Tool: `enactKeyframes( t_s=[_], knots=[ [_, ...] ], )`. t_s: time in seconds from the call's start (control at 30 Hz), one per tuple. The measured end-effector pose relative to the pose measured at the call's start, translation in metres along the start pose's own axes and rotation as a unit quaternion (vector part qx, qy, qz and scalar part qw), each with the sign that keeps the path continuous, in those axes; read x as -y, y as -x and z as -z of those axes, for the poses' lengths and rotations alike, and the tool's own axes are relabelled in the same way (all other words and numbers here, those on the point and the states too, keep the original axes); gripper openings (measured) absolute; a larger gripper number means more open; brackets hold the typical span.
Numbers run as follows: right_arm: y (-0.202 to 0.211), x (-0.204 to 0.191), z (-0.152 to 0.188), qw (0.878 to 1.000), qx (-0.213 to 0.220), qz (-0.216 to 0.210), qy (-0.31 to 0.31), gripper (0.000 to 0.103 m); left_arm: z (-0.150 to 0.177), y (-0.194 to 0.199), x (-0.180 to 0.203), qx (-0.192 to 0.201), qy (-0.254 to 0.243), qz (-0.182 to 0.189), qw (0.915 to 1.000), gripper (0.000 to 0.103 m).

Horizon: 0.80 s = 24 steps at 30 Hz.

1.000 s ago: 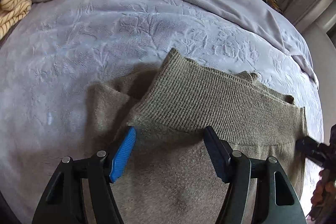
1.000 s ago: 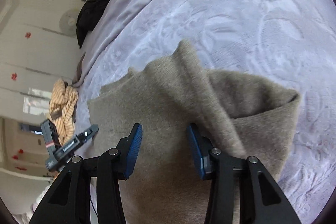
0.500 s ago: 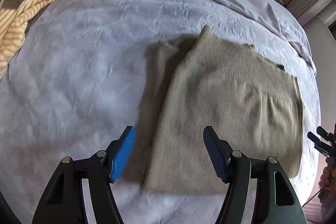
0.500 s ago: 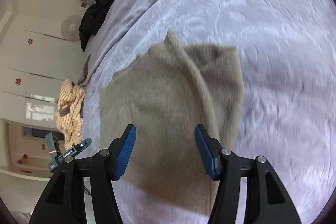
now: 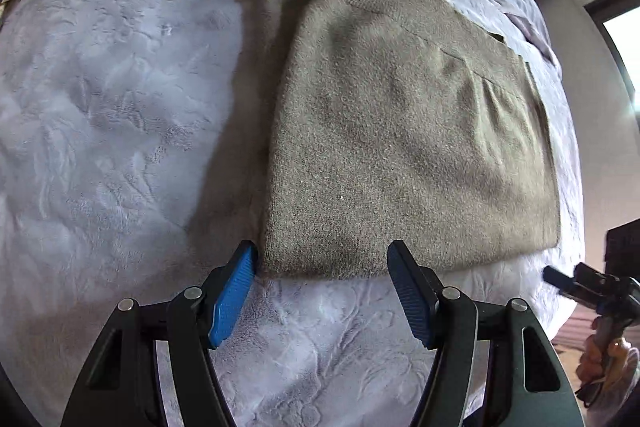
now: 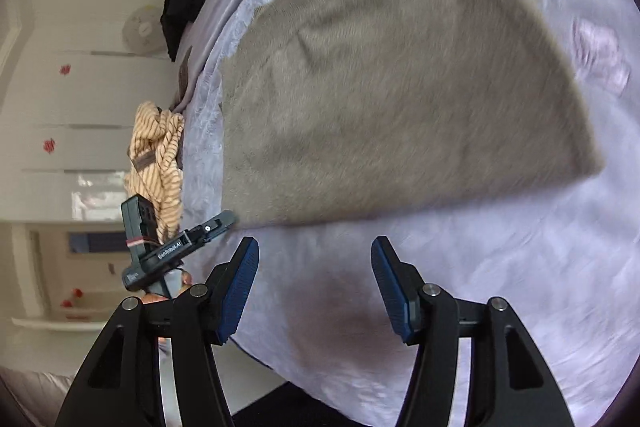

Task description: Fold small clothes

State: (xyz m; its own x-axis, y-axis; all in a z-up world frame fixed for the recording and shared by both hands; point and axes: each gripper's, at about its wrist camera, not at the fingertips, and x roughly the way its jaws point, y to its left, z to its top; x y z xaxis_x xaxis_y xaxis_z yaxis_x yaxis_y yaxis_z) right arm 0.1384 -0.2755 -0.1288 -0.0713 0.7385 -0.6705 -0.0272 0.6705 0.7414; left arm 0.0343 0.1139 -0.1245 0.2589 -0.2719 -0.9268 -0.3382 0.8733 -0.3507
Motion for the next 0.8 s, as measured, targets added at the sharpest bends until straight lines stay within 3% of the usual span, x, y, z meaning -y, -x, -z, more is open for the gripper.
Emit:
enactKeyframes(
  t_s=[0.2,0.23,0.3,0.33,0.37,0.4,0.47,0.5,0.67,0.8],
  knots=[
    [-0.039,0.018,0.016,0.991,0.041,-0.047,-0.115,0.063,-0.009,0.001,-0.010,-0.008,-0.004,0.056,0.9984,0.067],
    [-0.041,0.021,0.015,0.989,0.047,-0.052,-0.128,0.063,-0.011,-0.001,-0.010,-0.013,-0.006,0.056,0.9983,0.060],
    [-0.047,0.029,0.012,0.984,0.064,-0.060,-0.155,0.063,-0.012,-0.009,-0.007,-0.027,-0.027,0.040,0.9985,0.034],
    [-0.050,0.033,0.010,0.980,0.074,-0.065,-0.174,0.063,-0.012,-0.013,-0.006,-0.035,-0.037,0.037,0.9980,0.012],
    [-0.050,0.036,0.008,0.977,0.080,-0.068,-0.185,0.063,-0.012,-0.014,-0.008,-0.038,-0.041,0.035,0.9978,0.007],
    [-0.051,0.040,0.006,0.974,0.085,-0.072,-0.198,0.062,-0.011,-0.014,-0.009,-0.037,-0.045,0.037,0.9976,0.007],
    [-0.051,0.042,0.000,0.970,0.096,-0.077,-0.211,0.045,-0.009,-0.008,-0.012,-0.029,-0.052,0.036,0.9976,0.007],
    [-0.049,0.040,-0.003,0.971,0.099,-0.068,-0.208,0.011,-0.007,-0.003,-0.013,-0.025,-0.056,0.034,0.9975,0.007],
    [-0.037,0.022,0.000,0.986,0.080,-0.012,-0.145,0.008,0.006,0.003,-0.021,-0.022,-0.068,0.018,0.9973,0.007],
    [-0.044,0.038,0.008,0.986,0.057,0.024,-0.157,0.008,0.011,-0.007,-0.030,-0.023,-0.045,0.016,0.9986,0.007]
  ],
)
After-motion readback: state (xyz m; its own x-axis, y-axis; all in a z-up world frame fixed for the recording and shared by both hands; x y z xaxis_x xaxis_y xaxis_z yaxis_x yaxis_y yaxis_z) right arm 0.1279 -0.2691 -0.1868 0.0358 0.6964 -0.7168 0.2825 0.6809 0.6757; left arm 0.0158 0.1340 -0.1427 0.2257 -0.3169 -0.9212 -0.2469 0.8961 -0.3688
